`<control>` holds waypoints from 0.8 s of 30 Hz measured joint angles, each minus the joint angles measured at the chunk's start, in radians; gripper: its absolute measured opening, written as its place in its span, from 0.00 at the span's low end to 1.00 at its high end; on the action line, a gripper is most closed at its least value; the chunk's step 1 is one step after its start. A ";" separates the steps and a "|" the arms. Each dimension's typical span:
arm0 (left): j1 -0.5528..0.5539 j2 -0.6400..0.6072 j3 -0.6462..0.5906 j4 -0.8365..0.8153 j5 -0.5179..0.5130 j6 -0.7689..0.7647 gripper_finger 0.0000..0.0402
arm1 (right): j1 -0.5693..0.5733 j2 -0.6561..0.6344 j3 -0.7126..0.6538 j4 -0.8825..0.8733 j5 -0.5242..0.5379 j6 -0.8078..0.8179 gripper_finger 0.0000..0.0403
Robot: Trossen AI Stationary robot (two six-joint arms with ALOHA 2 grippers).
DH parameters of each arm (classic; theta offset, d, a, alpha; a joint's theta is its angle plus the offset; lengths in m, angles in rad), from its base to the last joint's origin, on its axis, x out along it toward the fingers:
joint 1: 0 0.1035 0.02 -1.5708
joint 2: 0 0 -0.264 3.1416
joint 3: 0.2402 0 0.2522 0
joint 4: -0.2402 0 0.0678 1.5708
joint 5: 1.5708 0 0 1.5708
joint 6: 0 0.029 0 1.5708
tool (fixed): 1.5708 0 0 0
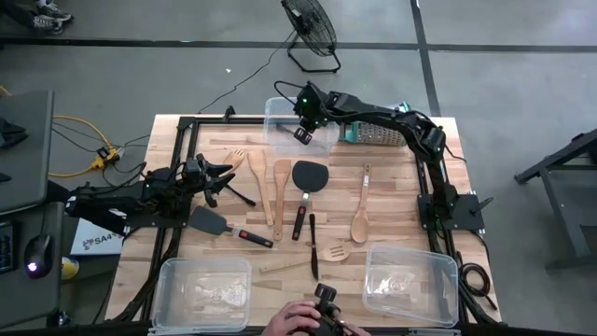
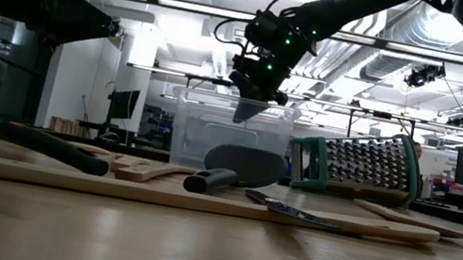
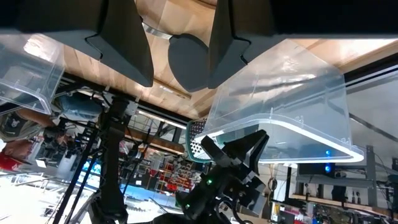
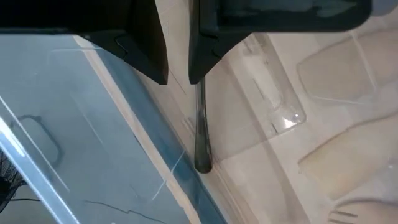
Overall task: Pick & Place Kitchen Items
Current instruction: Put the black table knife into the top transparent bin
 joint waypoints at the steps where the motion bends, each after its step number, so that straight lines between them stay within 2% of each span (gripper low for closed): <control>1: 0.000 0.000 0.000 0.000 0.000 0.000 0.38 | 0.000 0.000 0.000 0.000 0.000 0.000 0.15; 6: 0.000 0.000 0.000 0.000 0.000 0.000 0.38 | 0.000 -0.014 0.000 0.003 -0.017 0.007 0.21; 14: 0.000 0.000 0.000 0.000 0.000 0.000 0.38 | 0.011 -0.109 0.000 -0.003 -0.061 0.058 0.40; 18: 0.000 0.000 0.000 0.000 0.000 0.000 0.38 | 0.036 -0.154 0.000 -0.076 -0.119 -0.016 0.45; 24: 0.000 0.000 0.000 0.000 0.000 0.000 0.38 | 0.078 -0.183 0.000 -0.231 -0.248 -0.228 0.44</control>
